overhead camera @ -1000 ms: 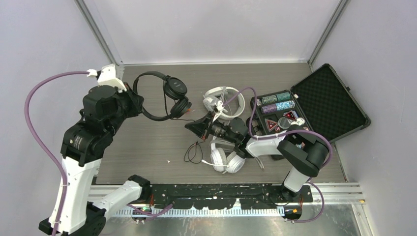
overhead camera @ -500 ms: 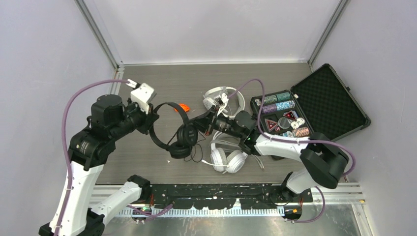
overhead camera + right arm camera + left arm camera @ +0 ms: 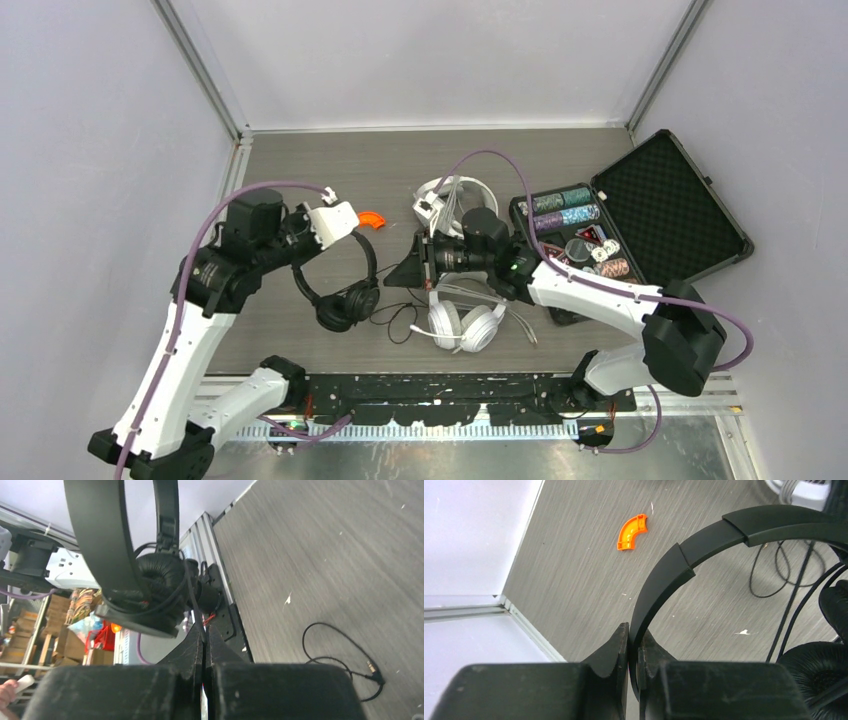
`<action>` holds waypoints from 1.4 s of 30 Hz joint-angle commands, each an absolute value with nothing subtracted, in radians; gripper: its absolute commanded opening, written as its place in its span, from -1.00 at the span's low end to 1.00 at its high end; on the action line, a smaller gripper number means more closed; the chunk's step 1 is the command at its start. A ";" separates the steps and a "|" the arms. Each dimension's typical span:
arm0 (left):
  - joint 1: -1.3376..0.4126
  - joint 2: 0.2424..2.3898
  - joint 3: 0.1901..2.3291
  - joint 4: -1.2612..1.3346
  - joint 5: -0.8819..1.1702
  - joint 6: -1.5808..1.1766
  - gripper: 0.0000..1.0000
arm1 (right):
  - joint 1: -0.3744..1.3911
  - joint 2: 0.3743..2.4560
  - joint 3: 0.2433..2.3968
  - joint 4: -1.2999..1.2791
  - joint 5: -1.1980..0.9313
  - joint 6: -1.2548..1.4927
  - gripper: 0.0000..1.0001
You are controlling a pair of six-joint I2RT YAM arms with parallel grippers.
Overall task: Wrap the headphones
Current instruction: Wrap the headphones cable around the headphones.
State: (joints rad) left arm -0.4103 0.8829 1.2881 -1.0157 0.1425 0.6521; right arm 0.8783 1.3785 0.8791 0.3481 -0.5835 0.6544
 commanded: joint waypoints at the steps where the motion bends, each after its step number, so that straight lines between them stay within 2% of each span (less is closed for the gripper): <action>1: -0.409 0.907 1.329 -0.983 0.106 0.778 -1.00 | 0.864 1.330 0.957 0.267 -0.642 0.681 -0.99; 11: -0.410 0.867 1.269 -0.780 0.083 0.842 -1.00 | 0.864 1.321 0.963 0.322 -0.704 0.765 -0.95; 20: -0.410 0.836 1.188 -0.716 -0.008 0.794 -1.00 | 0.866 1.430 0.939 0.733 -0.763 1.042 -0.94; 24: -0.410 0.836 1.155 -0.700 -0.085 0.741 -1.00 | 0.866 1.454 0.970 0.726 -0.747 1.040 -0.94; 29: -0.410 0.825 1.142 -0.685 -0.168 0.649 -1.00 | 0.867 1.478 1.002 0.710 -0.728 1.039 -0.81; 42: -0.410 0.793 1.152 -0.674 -0.264 0.412 -1.00 | 0.877 1.578 1.100 0.696 -0.715 1.075 -0.71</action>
